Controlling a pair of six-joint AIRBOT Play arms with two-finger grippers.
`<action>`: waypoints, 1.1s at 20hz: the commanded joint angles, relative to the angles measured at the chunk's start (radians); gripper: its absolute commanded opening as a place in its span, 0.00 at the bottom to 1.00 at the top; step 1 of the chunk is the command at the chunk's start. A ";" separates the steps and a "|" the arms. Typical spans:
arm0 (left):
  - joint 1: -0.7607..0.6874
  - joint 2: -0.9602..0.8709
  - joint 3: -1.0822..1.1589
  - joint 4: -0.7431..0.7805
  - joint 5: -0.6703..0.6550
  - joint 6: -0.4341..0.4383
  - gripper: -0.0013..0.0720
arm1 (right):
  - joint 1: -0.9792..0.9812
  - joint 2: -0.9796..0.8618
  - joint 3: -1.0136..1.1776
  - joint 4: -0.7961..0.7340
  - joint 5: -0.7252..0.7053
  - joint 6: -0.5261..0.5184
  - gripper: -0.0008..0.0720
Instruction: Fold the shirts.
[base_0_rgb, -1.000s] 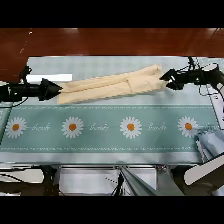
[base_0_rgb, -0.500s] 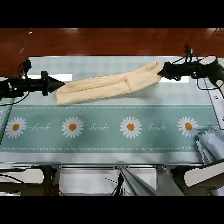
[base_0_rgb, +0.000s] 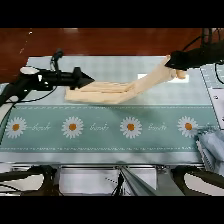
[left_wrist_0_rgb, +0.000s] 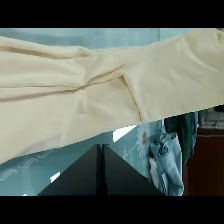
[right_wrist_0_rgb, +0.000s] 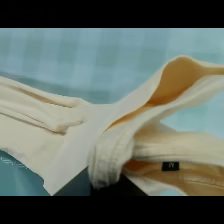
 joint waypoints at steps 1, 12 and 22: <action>-0.175 -0.001 0.001 -0.002 0.097 -0.006 0.05 | 0.069 0.117 0.001 -0.114 0.069 0.092 0.07; -0.455 -0.135 0.001 -0.003 0.196 -0.101 0.05 | 0.217 0.307 0.001 -0.247 0.201 0.230 0.07; -0.487 -0.178 0.002 -0.111 0.264 -0.087 0.04 | 0.217 0.296 0.000 -0.272 0.208 0.241 0.07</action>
